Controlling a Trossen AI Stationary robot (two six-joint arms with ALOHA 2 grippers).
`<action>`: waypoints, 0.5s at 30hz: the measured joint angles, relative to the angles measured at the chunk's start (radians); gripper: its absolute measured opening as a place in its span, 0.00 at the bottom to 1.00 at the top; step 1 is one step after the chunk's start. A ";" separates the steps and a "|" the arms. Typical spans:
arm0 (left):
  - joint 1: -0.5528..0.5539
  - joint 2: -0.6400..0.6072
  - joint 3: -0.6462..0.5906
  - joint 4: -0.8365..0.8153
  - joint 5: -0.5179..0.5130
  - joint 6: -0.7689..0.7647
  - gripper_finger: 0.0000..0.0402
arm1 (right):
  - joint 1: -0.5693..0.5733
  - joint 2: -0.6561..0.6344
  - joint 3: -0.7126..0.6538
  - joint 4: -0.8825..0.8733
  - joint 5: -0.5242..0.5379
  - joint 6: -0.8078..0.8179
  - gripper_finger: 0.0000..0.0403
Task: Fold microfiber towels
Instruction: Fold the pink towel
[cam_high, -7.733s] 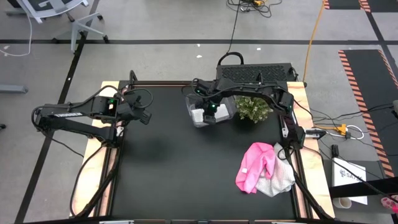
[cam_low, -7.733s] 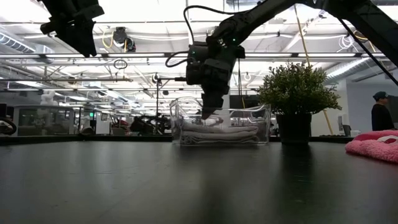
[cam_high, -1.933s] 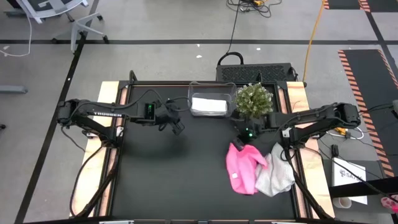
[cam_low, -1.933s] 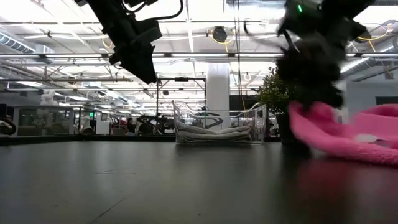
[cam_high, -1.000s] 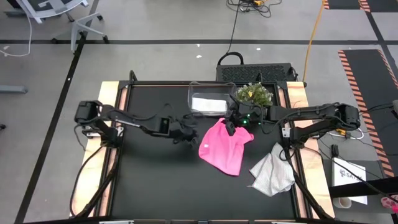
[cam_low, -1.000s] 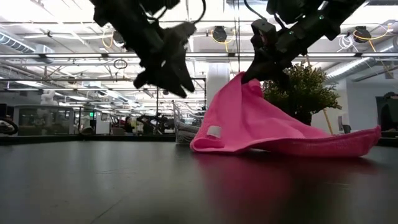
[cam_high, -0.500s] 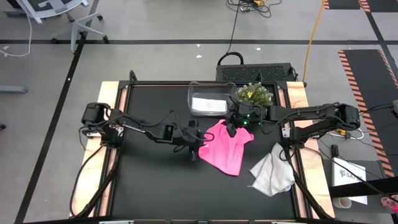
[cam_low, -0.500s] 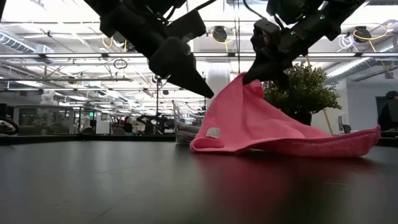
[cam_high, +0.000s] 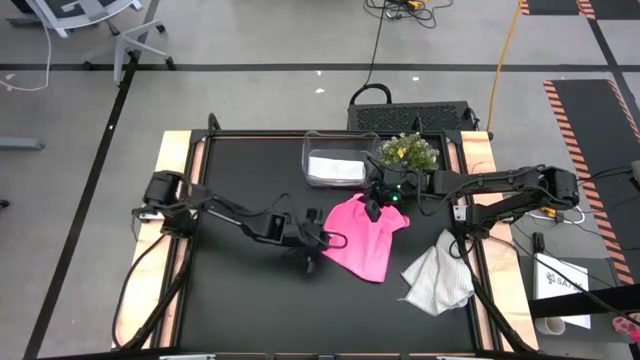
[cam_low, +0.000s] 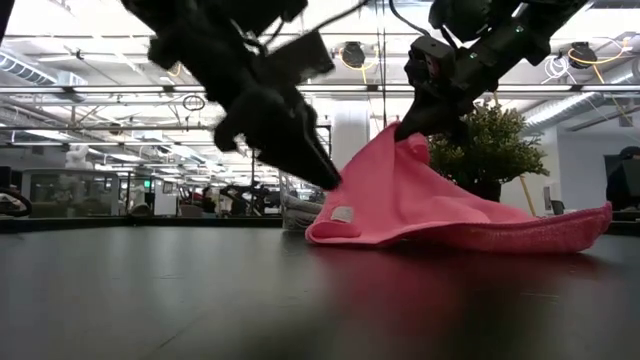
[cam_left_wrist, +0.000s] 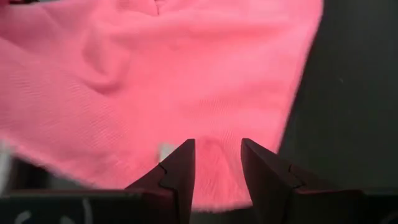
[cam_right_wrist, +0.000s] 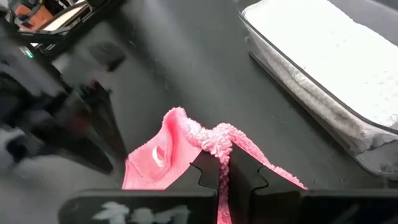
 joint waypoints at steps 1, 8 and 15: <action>-0.004 0.016 0.000 0.005 -0.001 -0.011 0.33 | 0.000 0.000 0.000 0.000 0.000 0.001 0.00; -0.017 0.092 0.028 0.011 -0.044 -0.038 0.33 | 0.000 0.000 0.000 0.001 -0.001 0.020 0.00; -0.001 0.103 0.026 0.000 -0.089 -0.120 0.33 | 0.000 0.000 0.000 0.003 -0.002 0.025 0.00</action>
